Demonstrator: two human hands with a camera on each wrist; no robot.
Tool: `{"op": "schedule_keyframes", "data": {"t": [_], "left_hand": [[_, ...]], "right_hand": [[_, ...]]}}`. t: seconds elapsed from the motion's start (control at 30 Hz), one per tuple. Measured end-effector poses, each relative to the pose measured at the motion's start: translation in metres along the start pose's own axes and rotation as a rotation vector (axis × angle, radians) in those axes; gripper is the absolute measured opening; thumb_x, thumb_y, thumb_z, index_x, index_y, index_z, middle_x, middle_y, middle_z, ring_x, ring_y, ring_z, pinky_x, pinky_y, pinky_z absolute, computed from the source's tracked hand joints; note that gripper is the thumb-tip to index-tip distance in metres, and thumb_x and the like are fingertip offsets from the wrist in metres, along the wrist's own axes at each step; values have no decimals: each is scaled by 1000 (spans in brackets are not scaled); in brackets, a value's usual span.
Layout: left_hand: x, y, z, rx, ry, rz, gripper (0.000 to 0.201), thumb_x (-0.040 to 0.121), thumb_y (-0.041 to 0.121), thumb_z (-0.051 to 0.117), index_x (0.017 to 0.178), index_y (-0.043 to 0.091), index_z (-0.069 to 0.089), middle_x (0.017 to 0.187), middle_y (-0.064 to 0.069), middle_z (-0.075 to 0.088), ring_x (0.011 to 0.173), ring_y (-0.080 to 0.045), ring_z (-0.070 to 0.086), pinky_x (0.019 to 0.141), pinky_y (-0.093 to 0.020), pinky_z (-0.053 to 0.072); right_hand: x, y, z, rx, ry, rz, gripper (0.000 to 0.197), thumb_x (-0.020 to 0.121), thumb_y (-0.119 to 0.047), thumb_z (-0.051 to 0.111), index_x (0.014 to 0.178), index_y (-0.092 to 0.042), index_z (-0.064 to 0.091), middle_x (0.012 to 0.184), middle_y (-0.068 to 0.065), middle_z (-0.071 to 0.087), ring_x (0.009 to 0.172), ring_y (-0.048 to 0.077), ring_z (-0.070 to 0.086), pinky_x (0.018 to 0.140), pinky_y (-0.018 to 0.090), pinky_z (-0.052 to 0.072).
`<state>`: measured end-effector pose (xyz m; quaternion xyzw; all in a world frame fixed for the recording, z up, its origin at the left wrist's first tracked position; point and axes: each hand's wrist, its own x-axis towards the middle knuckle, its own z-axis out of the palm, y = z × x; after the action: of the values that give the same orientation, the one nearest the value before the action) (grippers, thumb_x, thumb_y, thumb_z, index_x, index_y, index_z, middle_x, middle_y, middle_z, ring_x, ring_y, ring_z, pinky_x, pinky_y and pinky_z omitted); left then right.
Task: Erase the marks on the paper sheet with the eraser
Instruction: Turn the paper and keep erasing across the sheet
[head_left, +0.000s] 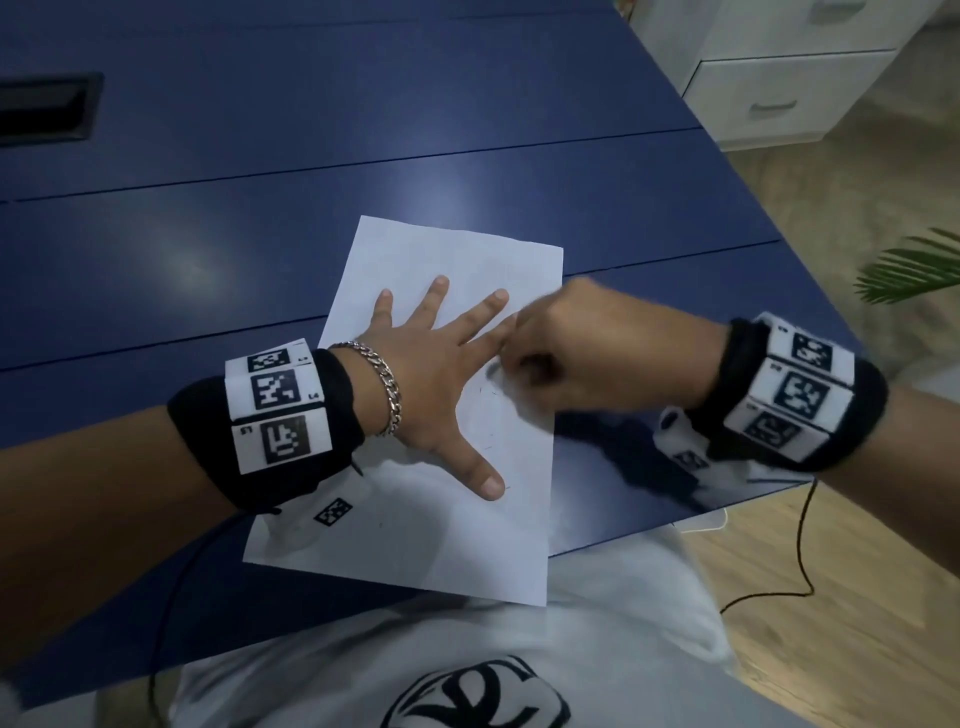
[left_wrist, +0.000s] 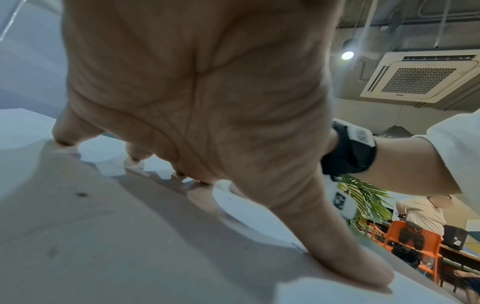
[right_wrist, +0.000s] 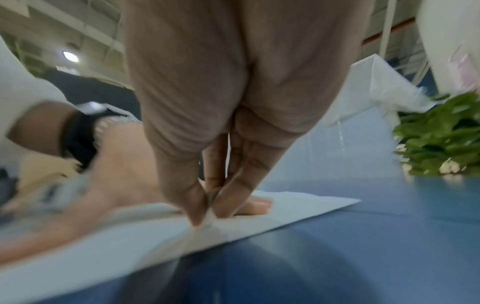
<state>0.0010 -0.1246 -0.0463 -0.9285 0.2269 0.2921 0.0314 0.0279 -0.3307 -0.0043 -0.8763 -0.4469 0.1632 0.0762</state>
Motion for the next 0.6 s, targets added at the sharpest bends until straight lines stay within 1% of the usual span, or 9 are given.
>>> {"op": "schedule_keyframes", "data": {"t": [0.07, 0.1, 0.17, 0.23, 0.3, 0.37, 0.43, 0.47, 0.6], "left_hand": [[0, 0, 1, -11, 8, 2, 166, 31, 113, 52, 153, 48, -38, 163, 21, -44, 156, -41, -31, 119, -80, -2], [0, 0, 1, -9, 10, 2, 166, 31, 113, 52, 153, 48, -39, 163, 21, -45, 156, -41, -31, 119, -80, -2], [0, 0, 0, 2, 3, 1, 166, 31, 113, 52, 154, 47, -37, 162, 22, -46, 156, -41, -32, 119, -80, -2], [0, 1, -1, 2, -5, -3, 167, 31, 113, 53, 154, 45, -36, 161, 22, -46, 156, -40, -32, 120, -79, -2], [0, 1, -1, -7, -3, -7, 166, 31, 113, 53, 154, 46, -36, 162, 22, -45, 156, -40, -32, 119, -80, -2], [-1, 2, -1, -12, -3, -11, 166, 32, 112, 54, 154, 47, -37, 163, 22, -44, 156, -41, -32, 119, -81, -1], [-1, 2, -1, -1, -2, -13, 166, 33, 112, 55, 153, 46, -38, 162, 22, -45, 156, -41, -32, 118, -81, 0], [-1, 2, -1, 0, -3, -13, 166, 33, 112, 54, 153, 46, -39, 162, 22, -45, 156, -41, -32, 118, -81, -1], [-1, 1, -2, -7, -11, -8, 166, 31, 113, 54, 153, 47, -39, 161, 23, -46, 156, -41, -32, 117, -82, 0]], "right_hand": [[-7, -18, 7, 42, -110, -67, 11, 85, -24, 66, 77, -19, 68, 74, -2, 64, 67, 20, 59, 62, 43, 54], [-7, -18, 5, 47, -135, -78, 11, 85, -24, 66, 76, -19, 67, 74, -2, 64, 66, 21, 59, 61, 43, 54], [-1, -2, -5, 25, -76, -16, 8, 85, -26, 65, 82, -21, 71, 74, -3, 66, 64, 19, 60, 63, 40, 54], [3, 13, -12, -14, 30, 60, 14, 86, -27, 65, 90, -23, 77, 75, -3, 69, 64, 16, 61, 66, 40, 56], [0, 7, -5, -20, 44, 70, 13, 85, -26, 64, 84, -22, 76, 72, -2, 67, 63, 18, 60, 65, 41, 55], [-11, -17, 8, 18, -34, 18, 14, 86, -28, 63, 75, -21, 69, 70, -2, 63, 61, 20, 58, 61, 42, 53], [-19, -31, 13, 60, -124, -12, 18, 90, -32, 65, 77, -21, 70, 72, -3, 62, 62, 19, 58, 60, 41, 53], [-18, -26, 11, 53, -128, -9, 18, 90, -33, 65, 79, -21, 71, 73, -3, 63, 63, 18, 59, 62, 40, 53], [-8, 10, -2, -29, 74, 105, 16, 87, -32, 66, 81, -19, 73, 74, -1, 68, 62, 17, 60, 65, 40, 56]]}}
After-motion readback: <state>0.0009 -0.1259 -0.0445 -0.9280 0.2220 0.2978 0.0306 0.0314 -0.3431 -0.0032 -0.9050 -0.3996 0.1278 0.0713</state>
